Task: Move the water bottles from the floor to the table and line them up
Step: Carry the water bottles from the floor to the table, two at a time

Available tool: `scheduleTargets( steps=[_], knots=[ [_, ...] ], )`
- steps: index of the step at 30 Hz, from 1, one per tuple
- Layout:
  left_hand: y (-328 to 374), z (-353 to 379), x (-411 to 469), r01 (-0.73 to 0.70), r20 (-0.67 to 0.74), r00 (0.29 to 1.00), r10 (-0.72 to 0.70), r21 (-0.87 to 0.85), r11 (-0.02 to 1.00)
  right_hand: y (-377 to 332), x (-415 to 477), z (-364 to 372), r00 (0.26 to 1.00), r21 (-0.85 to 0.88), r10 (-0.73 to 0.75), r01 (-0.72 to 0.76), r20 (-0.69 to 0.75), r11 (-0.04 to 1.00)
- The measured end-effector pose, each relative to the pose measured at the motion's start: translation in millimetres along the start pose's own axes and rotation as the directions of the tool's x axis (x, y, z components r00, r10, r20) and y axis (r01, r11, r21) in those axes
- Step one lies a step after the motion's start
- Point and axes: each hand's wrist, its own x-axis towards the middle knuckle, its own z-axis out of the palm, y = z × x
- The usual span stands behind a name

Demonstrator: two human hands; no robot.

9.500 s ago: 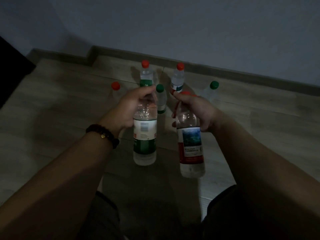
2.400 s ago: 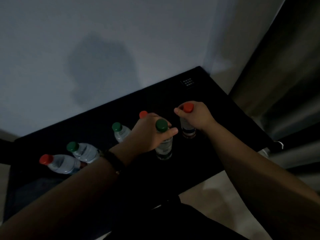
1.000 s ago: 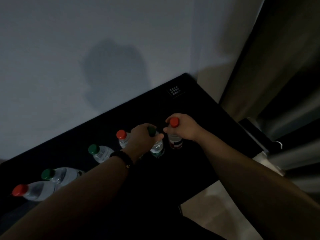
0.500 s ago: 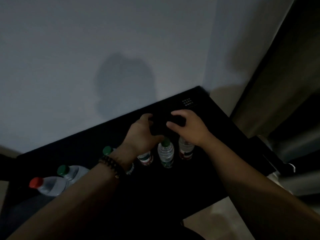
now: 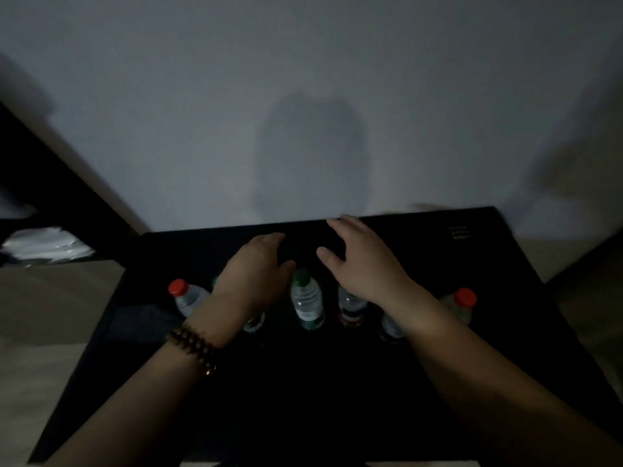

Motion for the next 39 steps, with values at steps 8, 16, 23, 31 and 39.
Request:
scheduleTargets(
  steps=[8,16,23,31,39],
  knots=[
    [-109.6,-30.9,-68.0,0.256,-0.174,0.951,-0.254,-0.011,0.966,-100.7,29.0,76.0,0.944,-0.106,-0.238,0.267,0.23,0.958],
    [-221.4,-66.8,-160.1,0.506,-0.251,0.827,-0.503,-0.059,0.861,-226.8,36.9,165.0,0.813,-0.025,-0.428,0.475,0.396,0.879],
    [-347.3,-94.4,-240.3,0.595,-0.295,0.734,-0.612,-0.155,0.789,-344.8,25.8,266.9,0.751,-0.004,-0.488,0.546,0.444,0.838],
    [-533.3,-122.3,-360.8,0.666,-0.221,0.676,-0.703,-0.226,0.711,-500.9,-13.6,424.5,0.731,0.037,-0.422,0.479,0.536,0.877],
    [-676.6,-157.6,-455.8,0.777,-0.169,0.524,-0.835,-0.306,0.55,-639.6,-37.5,550.9,0.653,0.095,-0.452,0.506,0.608,0.857]
  ],
)
